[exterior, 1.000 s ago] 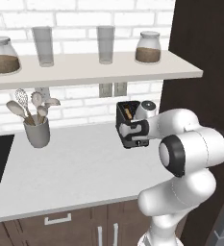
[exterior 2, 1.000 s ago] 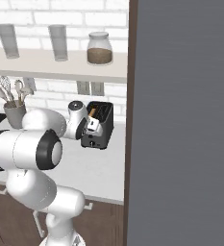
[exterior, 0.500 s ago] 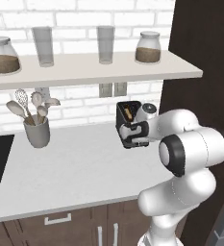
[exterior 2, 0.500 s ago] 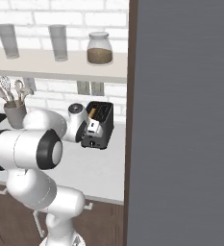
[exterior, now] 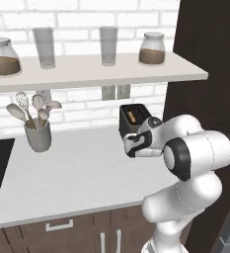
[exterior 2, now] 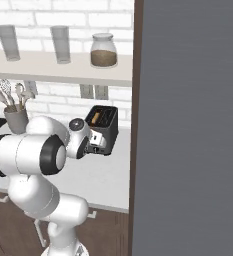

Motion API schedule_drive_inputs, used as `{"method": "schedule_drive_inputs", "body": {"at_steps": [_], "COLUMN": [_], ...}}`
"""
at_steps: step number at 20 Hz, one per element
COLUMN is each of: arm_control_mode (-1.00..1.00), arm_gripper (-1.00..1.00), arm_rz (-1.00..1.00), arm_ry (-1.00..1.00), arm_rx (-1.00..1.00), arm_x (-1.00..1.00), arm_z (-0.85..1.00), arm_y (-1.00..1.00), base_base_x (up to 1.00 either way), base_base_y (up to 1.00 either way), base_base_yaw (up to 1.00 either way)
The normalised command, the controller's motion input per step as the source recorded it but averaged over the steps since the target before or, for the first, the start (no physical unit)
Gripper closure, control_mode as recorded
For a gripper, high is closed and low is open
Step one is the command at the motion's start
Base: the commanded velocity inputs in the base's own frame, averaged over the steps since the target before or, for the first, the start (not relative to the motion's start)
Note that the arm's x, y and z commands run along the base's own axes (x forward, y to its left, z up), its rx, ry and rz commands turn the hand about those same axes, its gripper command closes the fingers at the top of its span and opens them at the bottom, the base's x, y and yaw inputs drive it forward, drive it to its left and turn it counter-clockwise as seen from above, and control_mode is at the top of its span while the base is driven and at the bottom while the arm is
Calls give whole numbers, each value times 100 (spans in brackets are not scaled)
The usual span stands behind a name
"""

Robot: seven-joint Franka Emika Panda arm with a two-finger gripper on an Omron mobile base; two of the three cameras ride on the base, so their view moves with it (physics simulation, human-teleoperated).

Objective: Start the toaster. Once the lever pops up, take the bread to the plate on the dining counter.

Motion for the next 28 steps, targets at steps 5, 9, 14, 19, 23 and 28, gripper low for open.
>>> {"method": "schedule_drive_inputs", "body": {"at_steps": [5, 9, 14, 19, 23, 28], "arm_control_mode": [-100, -100, -100, -100, -100, -100], "arm_gripper": [-100, -100, -100, -100, -100, -100], "arm_rz": [0, 0, 0, -1, 0, 3], "arm_ry": [-4, -2, -4, -2, -4, -19], "arm_rx": [4, 2, 2, 0, -3, -1], "arm_x": [-10, -8, -2, 0, 0, -2], "arm_z": [27, 69, 80, 79, 24, -6], "arm_y": [-2, 0, 0, 0, 4, 2], "base_base_x": [0, 0, 0, 0, 0, 0], "base_base_y": [0, 0, 0, 0, 0, 0], "base_base_yaw": [0, 0, 0, 0, 0, 0]}}
